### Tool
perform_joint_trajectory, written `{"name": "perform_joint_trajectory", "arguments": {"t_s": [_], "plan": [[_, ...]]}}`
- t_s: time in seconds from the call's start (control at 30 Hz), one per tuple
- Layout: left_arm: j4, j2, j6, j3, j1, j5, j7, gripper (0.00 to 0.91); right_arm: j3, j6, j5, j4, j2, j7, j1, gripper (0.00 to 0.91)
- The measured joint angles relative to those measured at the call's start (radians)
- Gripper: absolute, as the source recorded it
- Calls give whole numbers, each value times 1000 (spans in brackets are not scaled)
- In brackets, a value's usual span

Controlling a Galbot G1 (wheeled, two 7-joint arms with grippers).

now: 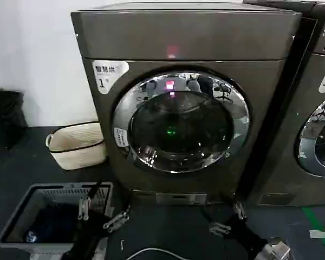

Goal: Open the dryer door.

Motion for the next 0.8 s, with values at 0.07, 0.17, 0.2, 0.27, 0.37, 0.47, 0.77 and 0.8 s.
{"name": "perform_joint_trajectory", "arguments": {"t_s": [0.07, 0.17, 0.2, 0.27, 0.37, 0.47, 0.77, 0.8], "plan": [[-2, 2, 0, 8, 5, 0, 0, 907, -24, -11, -3, 4, -19, 41, 30, 907], [-11, 1, 2, 15, 11, 0, 0, 907, -70, -13, -2, 1, -49, 62, 74, 907], [-12, 1, 3, 15, 13, 1, 0, 907, -84, -20, -1, -3, -58, 61, 90, 907], [-14, 1, 2, 16, 16, 3, 1, 907, -112, -39, 10, -12, -80, 56, 127, 907], [-14, 0, 2, 16, 17, 4, 1, 907, -148, -47, 41, -30, -107, 51, 181, 907], [-14, -4, 1, 16, 20, 8, 1, 907, -194, -51, 66, -54, -137, 52, 244, 907], [-17, -19, -6, 9, 27, 22, 3, 907, -348, -75, 86, -137, -178, 82, 447, 907], [-17, -21, -6, 7, 28, 22, 4, 907, -363, -78, 86, -146, -178, 85, 468, 907]]}}
